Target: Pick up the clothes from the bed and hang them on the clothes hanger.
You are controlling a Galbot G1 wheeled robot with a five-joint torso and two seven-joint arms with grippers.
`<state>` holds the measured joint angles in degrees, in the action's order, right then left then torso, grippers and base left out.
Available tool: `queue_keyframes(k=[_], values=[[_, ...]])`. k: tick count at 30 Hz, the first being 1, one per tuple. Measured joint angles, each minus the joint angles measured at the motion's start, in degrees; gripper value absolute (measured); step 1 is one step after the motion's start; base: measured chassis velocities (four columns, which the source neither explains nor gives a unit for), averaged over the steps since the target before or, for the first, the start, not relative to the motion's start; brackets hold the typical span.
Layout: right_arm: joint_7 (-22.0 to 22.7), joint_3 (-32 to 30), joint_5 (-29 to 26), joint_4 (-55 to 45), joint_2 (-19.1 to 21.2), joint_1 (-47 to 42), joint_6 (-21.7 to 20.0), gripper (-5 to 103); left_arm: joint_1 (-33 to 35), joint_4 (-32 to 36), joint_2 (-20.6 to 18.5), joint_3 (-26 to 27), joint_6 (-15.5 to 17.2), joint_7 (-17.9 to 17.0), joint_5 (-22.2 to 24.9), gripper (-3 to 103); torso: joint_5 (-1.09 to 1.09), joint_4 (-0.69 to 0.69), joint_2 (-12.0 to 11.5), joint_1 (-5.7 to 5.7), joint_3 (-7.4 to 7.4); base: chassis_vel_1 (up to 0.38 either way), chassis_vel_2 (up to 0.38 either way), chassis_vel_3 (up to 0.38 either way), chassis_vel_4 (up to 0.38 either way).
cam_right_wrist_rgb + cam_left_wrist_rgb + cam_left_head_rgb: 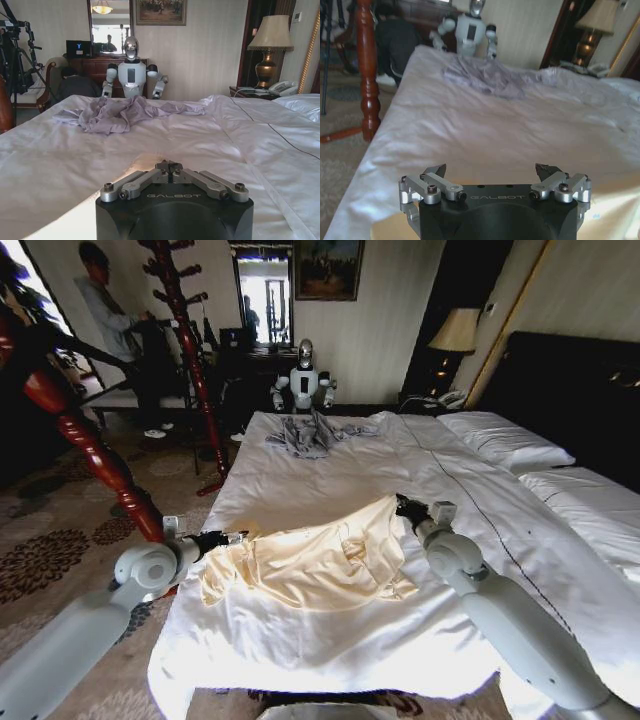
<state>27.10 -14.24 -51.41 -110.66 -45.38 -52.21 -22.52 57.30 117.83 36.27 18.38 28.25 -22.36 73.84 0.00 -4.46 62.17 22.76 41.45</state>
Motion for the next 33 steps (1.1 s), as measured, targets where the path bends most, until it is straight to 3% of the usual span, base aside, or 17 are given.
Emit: queue_keyframes(k=[2, 4, 5, 13, 19, 22, 24, 27, 29, 33], values=[[-0.04, -0.15, 0.22, 0.01, -0.10, -0.34, 0.10, 0, -0.81, -0.08, 0.78, -0.62, -6.35, 0.05, -3.65, 100, 0.00, -0.01, 0.00, 0.00, 0.00, 0.000, 0.000, 0.000, 0.000], [-0.05, -0.18, 0.26, 0.01, -0.13, -0.44, 0.13, 0, -1.08, -0.12, 0.94, -0.76, -8.21, 0.25, -5.36, 100, 0.00, -0.01, 0.00, 0.00, 0.00, 0.000, 0.000, 0.000, 0.000], [-0.05, -0.21, 0.43, 0.01, -0.15, -0.61, 0.18, 0, -1.39, -0.13, 0.89, -0.97, -10.51, 0.89, -8.97, 100, 0.00, -0.01, 0.00, 0.01, 0.00, 0.000, 0.000, 0.000, 0.000], [-0.10, -0.21, 0.71, -0.13, -0.35, -0.80, 0.21, 0, -2.89, 3.03, -0.88, -1.57, -12.27, 0.37, -17.63, 100, 0.00, 0.00, 0.00, 0.00, 0.00, 0.000, 0.000, 0.000, 0.000], [0.27, -0.59, 0.49, -1.52, -0.22, -1.54, 0.20, 0, -8.89, 5.93, -1.44, -4.80, -11.36, -2.70, -17.79, 100, 0.00, 0.00, 0.00, 0.00, 0.00, 0.000, 0.000, 0.000, 0.000], [0.54, -0.67, 0.13, -2.28, 0.09, -1.63, 0.16, 0, -19.49, 5.22, -0.61, -11.23, -9.90, -6.15, -15.62, 100, 0.00, 0.03, 0.00, 0.00, 0.00, 0.000, 0.000, 0.000, 0.000], [0.62, -0.83, 0.07, -2.45, 0.31, -1.77, 0.15, 0, -22.15, 5.01, -0.35, -12.95, -9.61, -6.87, -15.00, 100, -0.01, 0.01, 0.00, 0.01, 0.01, 0.000, 0.000, 0.000, 0.000], [1.00, -1.47, -0.21, -3.11, 0.83, -2.20, 0.10, 0, -34.85, 4.61, 0.80, -19.89, -7.97, -10.69, -11.74, 100, 0.02, -0.04, 0.00, 0.01, 0.01, 0.000, 0.000, 0.000, 0.000], [1.10, -1.60, -0.25, -3.28, 0.88, -2.30, 0.09, 0, -37.49, 4.64, 1.06, -21.14, -7.21, -11.93, -10.90, 100, 0.04, -0.03, 0.00, 0.01, 0.00, 0.000, 0.000, 0.000, 0.000], [1.55, -2.67, -0.32, -4.37, 1.21, -3.16, 0.00, 0, -49.42, 4.66, 1.18, -25.23, -0.14, -19.99, -5.38, 100, 0.00, 0.00, 0.00, 0.01, 0.01, 0.000, 0.000, 0.000, 0.000]])
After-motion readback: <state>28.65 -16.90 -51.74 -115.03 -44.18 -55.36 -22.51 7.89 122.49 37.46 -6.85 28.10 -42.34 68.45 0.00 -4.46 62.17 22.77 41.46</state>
